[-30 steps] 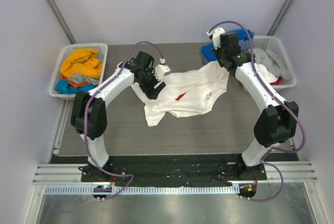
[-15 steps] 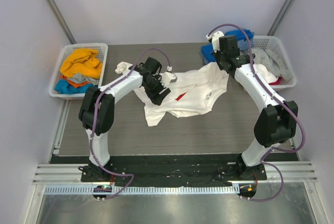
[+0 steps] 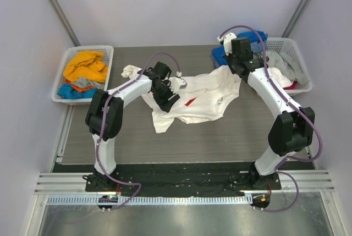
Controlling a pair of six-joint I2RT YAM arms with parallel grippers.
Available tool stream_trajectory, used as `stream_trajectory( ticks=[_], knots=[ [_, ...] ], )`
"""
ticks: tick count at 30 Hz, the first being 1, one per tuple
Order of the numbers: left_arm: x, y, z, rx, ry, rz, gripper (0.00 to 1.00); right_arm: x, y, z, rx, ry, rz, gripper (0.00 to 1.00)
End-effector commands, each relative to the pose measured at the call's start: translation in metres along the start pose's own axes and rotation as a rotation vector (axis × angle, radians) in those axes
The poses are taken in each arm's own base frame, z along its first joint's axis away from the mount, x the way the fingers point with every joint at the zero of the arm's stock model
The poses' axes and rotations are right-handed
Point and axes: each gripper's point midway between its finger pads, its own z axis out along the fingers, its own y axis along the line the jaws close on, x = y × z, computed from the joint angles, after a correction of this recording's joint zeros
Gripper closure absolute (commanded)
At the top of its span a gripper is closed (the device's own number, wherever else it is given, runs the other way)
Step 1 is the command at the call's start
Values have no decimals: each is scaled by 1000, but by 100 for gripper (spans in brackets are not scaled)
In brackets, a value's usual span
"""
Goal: Fold and stack the t-shirts
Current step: Flatten out the tshirt
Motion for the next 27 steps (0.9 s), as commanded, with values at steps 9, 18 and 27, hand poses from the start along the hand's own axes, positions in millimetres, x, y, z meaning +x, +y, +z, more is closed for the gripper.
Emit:
stream_trajectory(
  ticks=[9, 18, 27],
  knots=[
    [-16, 6, 9, -9, -27, 28, 38, -18, -12, -18, 26, -84, 32, 99],
    [-12, 11, 19, -16, -10, 25, 52, -16, -12, -22, 29, -84, 28, 99],
    [-17, 15, 17, -35, -18, 29, 67, -9, -9, -19, 19, -70, 28, 99]
  ],
)
